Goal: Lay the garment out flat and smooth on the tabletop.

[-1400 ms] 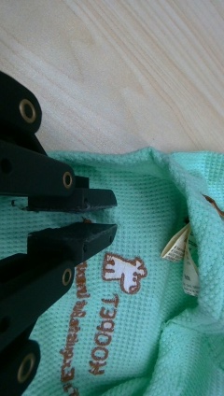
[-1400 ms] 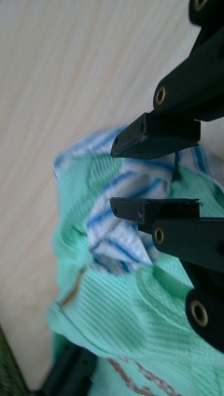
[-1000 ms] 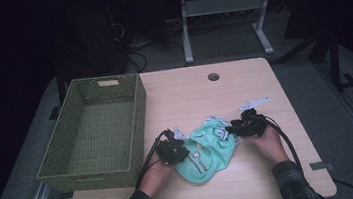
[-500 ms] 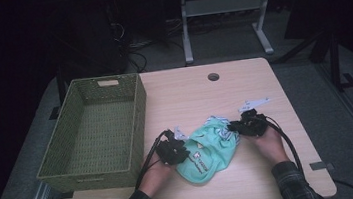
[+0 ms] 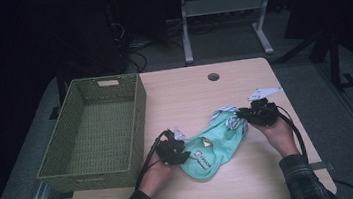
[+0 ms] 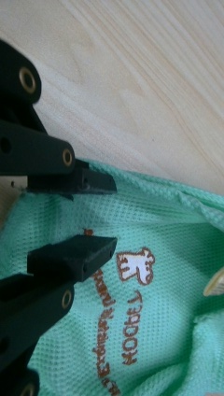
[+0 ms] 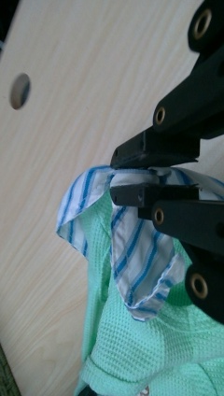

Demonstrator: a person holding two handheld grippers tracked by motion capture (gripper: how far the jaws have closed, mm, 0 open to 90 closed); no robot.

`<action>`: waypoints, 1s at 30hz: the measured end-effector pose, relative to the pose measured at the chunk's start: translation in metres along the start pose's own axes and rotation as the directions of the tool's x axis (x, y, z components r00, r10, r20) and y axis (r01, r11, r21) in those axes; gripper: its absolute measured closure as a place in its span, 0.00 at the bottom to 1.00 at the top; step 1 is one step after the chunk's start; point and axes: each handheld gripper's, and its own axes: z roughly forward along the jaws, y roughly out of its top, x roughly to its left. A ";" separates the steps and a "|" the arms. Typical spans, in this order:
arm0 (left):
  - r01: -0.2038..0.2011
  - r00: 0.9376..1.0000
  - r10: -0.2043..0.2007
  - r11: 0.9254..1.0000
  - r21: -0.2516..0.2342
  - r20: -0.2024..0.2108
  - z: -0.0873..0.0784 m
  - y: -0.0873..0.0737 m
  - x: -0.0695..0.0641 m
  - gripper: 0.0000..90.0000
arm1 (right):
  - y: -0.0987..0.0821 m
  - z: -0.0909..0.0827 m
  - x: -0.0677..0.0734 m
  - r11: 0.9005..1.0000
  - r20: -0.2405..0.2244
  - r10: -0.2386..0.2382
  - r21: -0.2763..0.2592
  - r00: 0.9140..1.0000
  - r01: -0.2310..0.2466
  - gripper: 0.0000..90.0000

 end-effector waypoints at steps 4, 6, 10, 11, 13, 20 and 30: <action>0.024 1.000 -0.024 1.000 -0.005 0.011 0.000 0.001 0.000 0.57 | -0.004 0.009 -0.001 0.999 -0.027 0.030 0.018 0.999 -0.030 0.73; 0.036 0.999 -0.035 0.998 -0.045 0.016 -0.005 0.003 -0.001 0.53 | -0.004 0.006 0.001 0.999 -0.033 0.044 0.020 0.998 -0.043 0.69; 0.038 0.999 -0.038 0.994 -0.106 0.006 -0.014 0.011 -0.001 0.56 | -0.008 -0.002 0.005 0.999 -0.051 0.040 -0.007 0.998 -0.041 0.74; 0.038 0.999 -0.038 0.992 -0.119 0.004 -0.016 0.013 0.000 0.59 | -0.010 -0.003 0.005 0.999 -0.063 0.043 -0.008 0.997 -0.044 0.78; 0.045 0.999 -0.044 0.990 -0.135 0.009 -0.016 0.019 0.004 0.66 | -0.015 -0.005 0.007 0.999 -0.083 0.042 -0.002 0.996 -0.042 0.84; 0.052 0.999 -0.049 0.989 -0.136 0.023 -0.004 0.044 0.020 0.97 | -0.030 -0.012 0.022 1.000 -0.118 0.012 -0.015 0.993 -0.013 0.98; 0.043 0.996 -0.036 0.994 -0.102 0.077 0.035 0.067 0.027 0.99 | -0.042 -0.013 0.047 1.000 -0.187 -0.025 -0.001 0.982 0.025 1.00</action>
